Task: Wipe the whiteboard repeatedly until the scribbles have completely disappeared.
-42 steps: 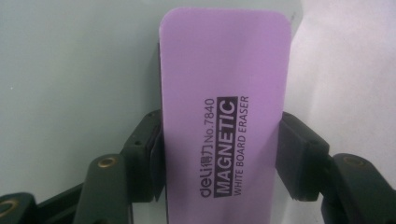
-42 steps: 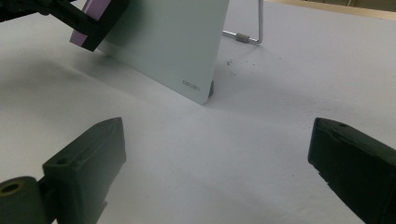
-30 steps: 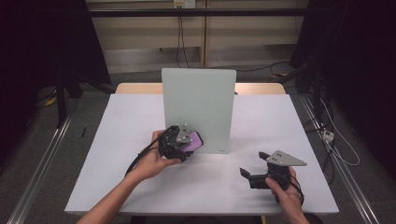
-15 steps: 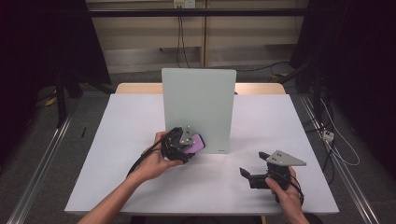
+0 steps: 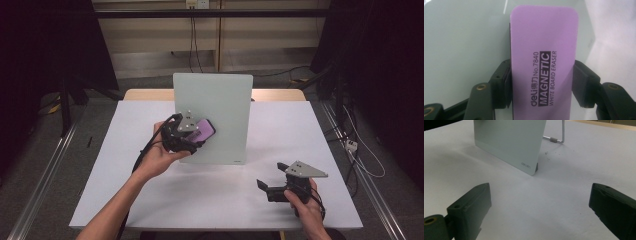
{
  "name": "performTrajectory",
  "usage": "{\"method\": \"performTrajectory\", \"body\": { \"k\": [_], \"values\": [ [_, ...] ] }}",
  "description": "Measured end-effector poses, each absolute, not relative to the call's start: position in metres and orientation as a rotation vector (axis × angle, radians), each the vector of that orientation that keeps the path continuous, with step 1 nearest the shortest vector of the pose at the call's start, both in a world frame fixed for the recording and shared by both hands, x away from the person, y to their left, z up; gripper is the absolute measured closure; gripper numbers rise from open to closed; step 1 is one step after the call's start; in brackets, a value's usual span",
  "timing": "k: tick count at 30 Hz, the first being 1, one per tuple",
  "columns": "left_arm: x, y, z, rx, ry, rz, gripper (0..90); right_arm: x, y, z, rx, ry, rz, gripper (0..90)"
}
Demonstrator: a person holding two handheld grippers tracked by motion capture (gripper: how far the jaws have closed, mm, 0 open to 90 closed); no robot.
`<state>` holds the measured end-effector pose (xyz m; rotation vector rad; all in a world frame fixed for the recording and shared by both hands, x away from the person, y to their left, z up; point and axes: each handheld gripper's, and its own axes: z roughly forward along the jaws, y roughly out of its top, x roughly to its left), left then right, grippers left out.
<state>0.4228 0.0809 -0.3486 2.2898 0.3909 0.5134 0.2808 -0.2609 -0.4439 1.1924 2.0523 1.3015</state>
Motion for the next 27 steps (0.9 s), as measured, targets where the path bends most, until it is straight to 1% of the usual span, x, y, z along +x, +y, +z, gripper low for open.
{"method": "performTrajectory", "body": {
  "k": [9,11,13,16,19,23,27],
  "values": [
    [0.433,0.106,-0.324,2.154,0.49,0.559,40.7,0.281,-0.261,-0.444,1.188,2.055,1.298,3.9],
    [0.432,0.109,-0.321,2.14,0.503,0.618,40.7,0.281,-0.261,-0.444,1.189,2.054,1.299,3.9],
    [0.432,0.109,-0.323,2.121,0.515,0.616,40.7,0.282,-0.261,-0.444,1.193,2.054,1.299,3.9],
    [0.428,0.104,-0.326,2.184,0.478,0.666,40.6,0.282,-0.26,-0.444,1.193,2.056,1.297,3.9],
    [0.422,0.099,-0.338,2.235,0.426,0.674,40.7,0.282,-0.26,-0.444,1.202,2.059,1.296,3.9],
    [0.414,0.095,-0.361,2.338,0.346,0.643,40.7,0.281,-0.26,-0.444,1.207,2.054,1.301,3.9],
    [0.409,0.09,-0.38,2.427,0.289,0.562,40.8,0.281,-0.26,-0.444,1.199,2.058,1.296,3.9]
  ]
}}
